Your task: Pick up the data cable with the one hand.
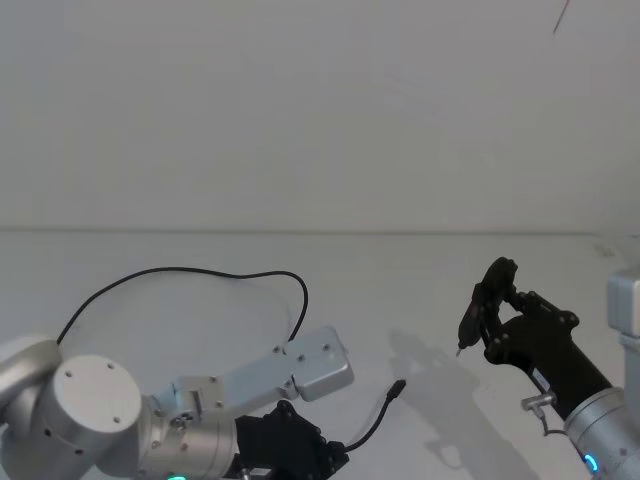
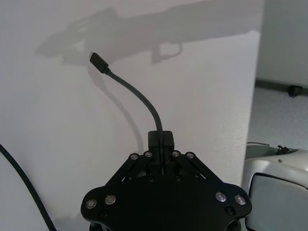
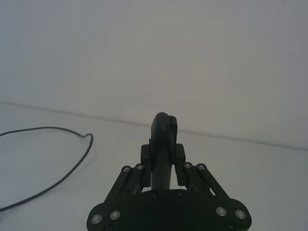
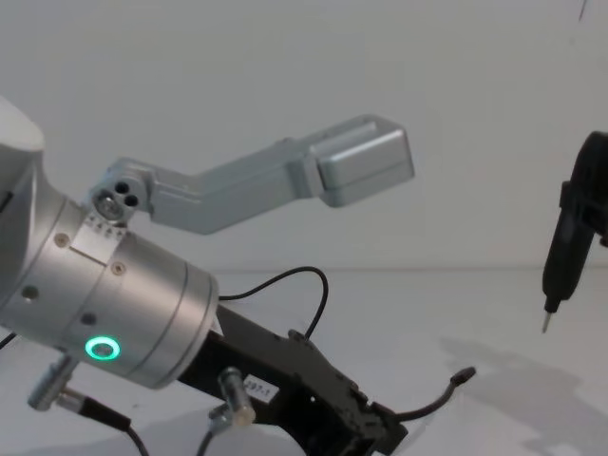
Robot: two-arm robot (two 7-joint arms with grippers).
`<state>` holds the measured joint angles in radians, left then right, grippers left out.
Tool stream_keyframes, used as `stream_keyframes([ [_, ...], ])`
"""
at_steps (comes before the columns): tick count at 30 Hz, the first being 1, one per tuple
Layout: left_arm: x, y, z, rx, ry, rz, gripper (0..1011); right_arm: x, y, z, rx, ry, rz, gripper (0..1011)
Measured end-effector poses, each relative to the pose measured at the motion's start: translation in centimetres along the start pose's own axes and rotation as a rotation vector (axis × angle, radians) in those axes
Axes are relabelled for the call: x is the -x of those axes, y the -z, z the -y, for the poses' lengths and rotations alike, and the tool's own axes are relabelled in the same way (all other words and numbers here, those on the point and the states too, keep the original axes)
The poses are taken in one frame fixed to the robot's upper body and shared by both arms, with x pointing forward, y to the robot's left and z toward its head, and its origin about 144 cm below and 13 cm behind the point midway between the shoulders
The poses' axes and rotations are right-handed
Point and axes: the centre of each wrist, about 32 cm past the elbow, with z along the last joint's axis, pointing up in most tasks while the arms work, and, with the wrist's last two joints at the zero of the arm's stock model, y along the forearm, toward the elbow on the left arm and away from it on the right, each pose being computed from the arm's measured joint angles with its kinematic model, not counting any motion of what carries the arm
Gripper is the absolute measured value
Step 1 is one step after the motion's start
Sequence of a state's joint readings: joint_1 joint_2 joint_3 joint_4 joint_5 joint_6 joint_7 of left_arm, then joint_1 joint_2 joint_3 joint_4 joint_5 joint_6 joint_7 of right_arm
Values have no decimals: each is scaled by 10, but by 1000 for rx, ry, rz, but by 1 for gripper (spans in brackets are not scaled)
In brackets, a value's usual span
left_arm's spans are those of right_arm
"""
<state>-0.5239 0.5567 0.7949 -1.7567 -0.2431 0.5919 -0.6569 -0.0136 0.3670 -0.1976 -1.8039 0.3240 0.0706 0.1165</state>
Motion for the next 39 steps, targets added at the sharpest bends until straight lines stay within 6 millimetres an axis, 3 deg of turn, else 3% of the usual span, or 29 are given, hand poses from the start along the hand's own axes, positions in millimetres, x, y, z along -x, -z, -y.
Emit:
stream_keyframes([
  [22,-30,6,-33,85,89,98,48,-46,-70,2,76,-181,-34,279],
  [31,-35,7,-39,95,97,110,48,-55,-80,-7,82,-239,-48,279],
  [39,-37,8,-42,98,99,114,48,-55,-78,-13,91,-306,-76,279],
])
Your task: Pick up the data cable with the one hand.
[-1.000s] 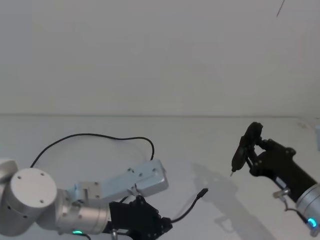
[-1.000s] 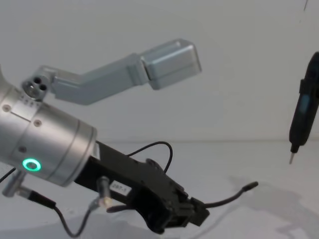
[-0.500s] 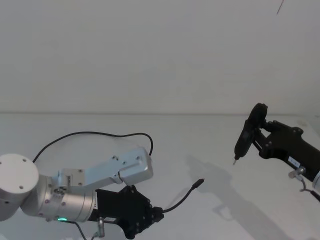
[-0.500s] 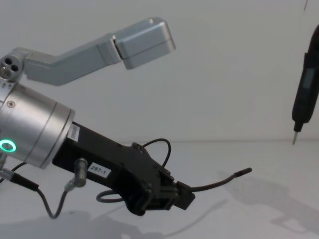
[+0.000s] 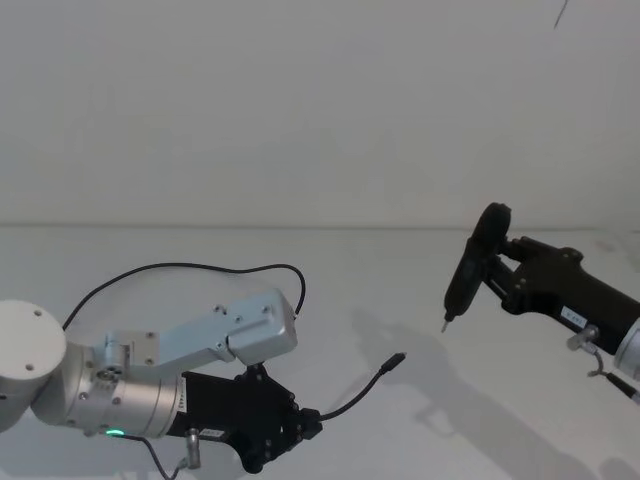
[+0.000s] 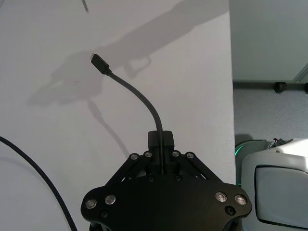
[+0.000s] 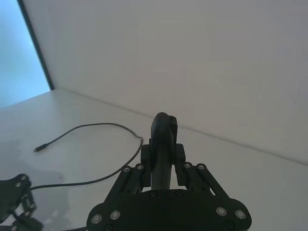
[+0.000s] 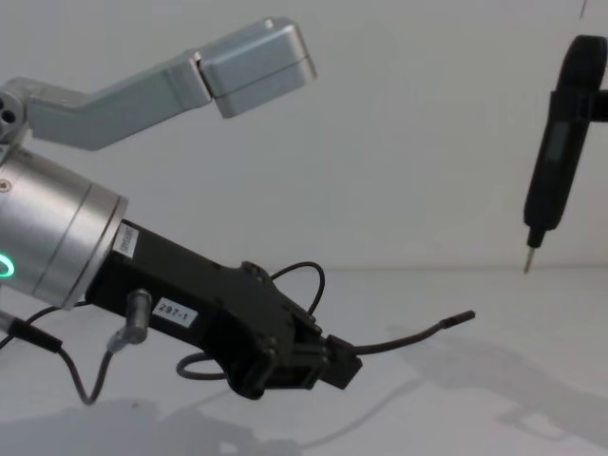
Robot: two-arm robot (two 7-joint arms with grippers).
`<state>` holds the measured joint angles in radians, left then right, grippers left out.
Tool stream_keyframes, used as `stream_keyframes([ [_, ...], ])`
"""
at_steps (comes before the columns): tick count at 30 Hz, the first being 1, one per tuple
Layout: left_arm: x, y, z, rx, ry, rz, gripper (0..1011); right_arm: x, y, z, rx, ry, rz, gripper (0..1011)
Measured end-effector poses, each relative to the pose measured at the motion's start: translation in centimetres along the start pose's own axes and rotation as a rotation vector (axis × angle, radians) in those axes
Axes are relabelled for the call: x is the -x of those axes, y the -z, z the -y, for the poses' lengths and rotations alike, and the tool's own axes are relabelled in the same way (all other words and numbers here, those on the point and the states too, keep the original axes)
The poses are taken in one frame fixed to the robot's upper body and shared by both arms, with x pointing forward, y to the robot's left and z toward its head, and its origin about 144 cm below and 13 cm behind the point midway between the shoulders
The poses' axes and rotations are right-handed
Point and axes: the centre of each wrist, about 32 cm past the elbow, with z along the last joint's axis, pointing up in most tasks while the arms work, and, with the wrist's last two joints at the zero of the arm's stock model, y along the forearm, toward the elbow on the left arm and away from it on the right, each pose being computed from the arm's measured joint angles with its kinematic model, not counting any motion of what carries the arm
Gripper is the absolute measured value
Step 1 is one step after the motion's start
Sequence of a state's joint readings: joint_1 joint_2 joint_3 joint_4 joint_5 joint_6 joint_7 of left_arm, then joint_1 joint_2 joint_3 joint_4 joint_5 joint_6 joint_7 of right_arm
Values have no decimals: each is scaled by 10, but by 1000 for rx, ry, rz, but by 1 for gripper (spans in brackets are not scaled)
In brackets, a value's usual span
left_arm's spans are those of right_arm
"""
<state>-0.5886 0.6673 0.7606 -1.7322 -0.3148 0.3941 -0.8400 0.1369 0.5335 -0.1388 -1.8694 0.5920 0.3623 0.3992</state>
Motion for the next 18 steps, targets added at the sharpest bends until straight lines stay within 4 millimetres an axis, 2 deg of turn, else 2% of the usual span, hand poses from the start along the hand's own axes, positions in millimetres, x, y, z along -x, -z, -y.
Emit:
stream_keyframes([
  [18,-1,0,-2,3,2,4,48,5,10,-12,11,-100,-42,279],
])
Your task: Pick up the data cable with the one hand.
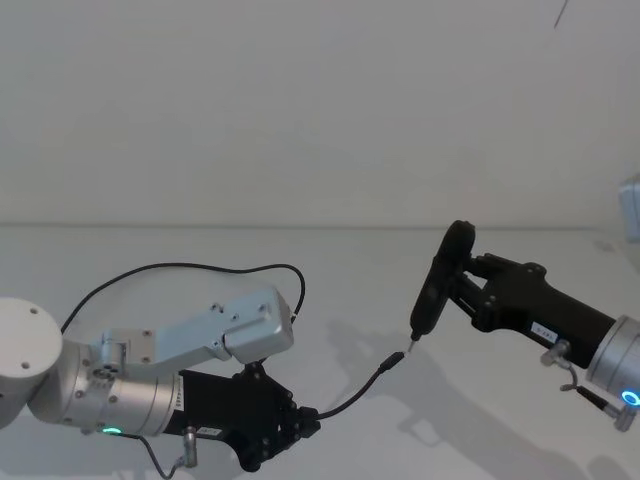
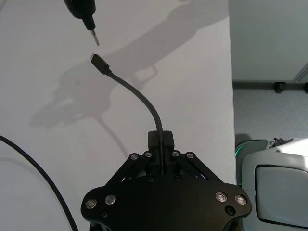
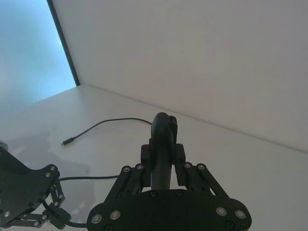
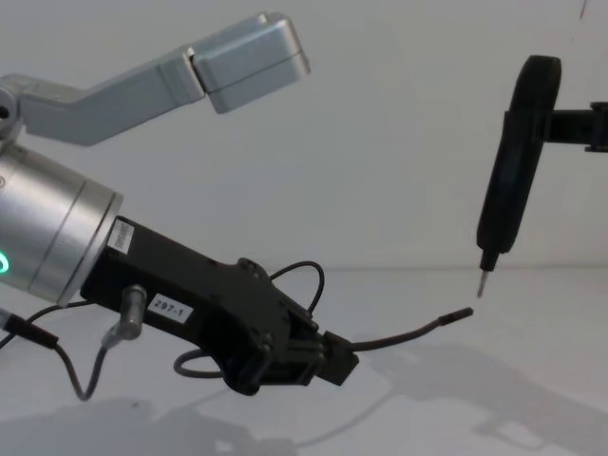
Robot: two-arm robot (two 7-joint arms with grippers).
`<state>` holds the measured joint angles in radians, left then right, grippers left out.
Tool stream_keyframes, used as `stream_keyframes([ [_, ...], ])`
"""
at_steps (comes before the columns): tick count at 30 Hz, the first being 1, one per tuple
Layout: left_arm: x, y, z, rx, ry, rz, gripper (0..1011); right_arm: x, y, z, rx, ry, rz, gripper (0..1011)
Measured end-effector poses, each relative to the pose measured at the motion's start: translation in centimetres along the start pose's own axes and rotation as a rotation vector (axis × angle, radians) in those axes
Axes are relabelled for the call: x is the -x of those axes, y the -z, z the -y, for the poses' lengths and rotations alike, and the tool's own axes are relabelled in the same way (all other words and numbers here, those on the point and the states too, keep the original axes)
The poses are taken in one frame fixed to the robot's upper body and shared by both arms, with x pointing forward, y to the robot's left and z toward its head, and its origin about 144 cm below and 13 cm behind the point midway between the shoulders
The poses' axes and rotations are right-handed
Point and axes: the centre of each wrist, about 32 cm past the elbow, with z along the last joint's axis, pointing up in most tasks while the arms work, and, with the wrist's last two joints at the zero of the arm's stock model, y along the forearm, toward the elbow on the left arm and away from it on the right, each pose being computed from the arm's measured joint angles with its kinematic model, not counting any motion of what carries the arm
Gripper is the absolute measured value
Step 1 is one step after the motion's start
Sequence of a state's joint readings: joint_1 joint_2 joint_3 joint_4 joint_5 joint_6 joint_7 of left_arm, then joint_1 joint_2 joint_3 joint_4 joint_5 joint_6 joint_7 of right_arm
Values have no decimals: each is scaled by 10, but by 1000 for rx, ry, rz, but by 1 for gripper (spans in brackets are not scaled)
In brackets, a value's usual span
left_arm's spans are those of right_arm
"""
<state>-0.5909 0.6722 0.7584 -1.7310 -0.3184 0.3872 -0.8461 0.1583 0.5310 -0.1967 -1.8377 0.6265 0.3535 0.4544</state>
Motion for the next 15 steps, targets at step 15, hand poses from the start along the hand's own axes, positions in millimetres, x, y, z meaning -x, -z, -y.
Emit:
stream_keyframes([
  [15,0,0,-1,1,0,1,48,-2,4,-10,-4,-18,56,279],
])
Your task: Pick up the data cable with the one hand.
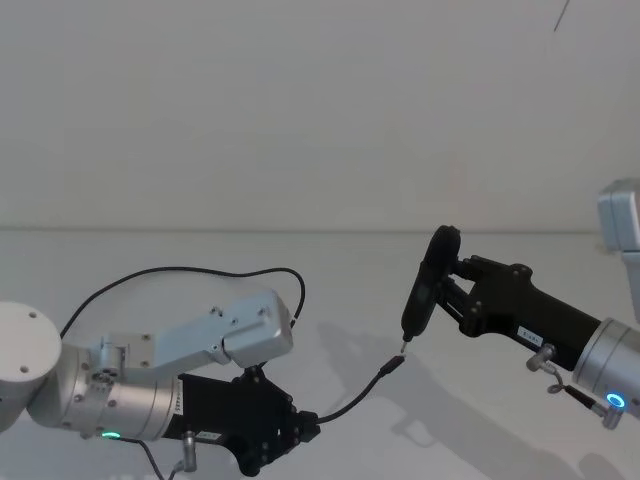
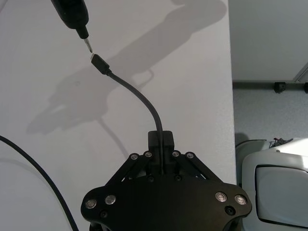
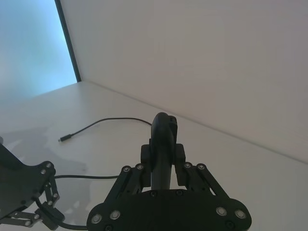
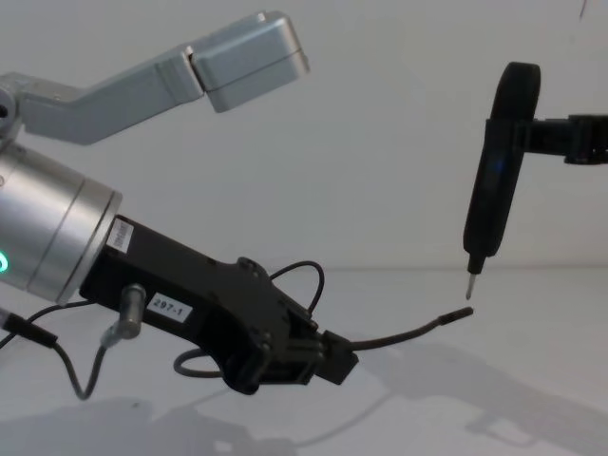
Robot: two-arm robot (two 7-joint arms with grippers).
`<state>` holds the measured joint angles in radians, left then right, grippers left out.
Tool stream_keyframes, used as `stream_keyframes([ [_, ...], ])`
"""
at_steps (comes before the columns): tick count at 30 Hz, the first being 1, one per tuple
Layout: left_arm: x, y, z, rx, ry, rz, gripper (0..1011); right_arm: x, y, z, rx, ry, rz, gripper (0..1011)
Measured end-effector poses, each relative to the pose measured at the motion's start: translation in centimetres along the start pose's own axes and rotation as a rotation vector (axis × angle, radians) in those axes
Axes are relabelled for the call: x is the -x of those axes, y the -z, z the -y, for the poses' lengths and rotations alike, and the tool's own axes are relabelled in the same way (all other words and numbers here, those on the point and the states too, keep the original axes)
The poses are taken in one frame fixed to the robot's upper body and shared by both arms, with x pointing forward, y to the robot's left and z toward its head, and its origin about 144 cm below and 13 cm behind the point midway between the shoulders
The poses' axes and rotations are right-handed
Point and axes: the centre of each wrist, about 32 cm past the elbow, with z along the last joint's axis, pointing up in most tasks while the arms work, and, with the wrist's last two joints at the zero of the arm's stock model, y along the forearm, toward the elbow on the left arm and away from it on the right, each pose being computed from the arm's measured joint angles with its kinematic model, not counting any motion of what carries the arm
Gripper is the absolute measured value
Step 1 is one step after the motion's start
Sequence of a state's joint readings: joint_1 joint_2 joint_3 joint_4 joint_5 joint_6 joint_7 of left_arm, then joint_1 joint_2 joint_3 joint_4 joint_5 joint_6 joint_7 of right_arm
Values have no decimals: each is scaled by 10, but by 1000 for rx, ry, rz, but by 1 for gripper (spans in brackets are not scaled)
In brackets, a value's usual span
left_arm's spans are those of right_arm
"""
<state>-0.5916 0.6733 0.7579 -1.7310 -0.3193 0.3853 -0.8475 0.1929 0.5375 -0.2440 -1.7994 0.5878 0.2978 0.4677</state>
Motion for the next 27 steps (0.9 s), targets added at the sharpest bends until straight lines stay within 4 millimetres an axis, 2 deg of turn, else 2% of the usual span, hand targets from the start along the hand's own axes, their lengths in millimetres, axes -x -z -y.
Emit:
stream_keyframes([
  [27,0,0,0,-1,0,0,48,-4,5,-6,31,23,63,279],
])
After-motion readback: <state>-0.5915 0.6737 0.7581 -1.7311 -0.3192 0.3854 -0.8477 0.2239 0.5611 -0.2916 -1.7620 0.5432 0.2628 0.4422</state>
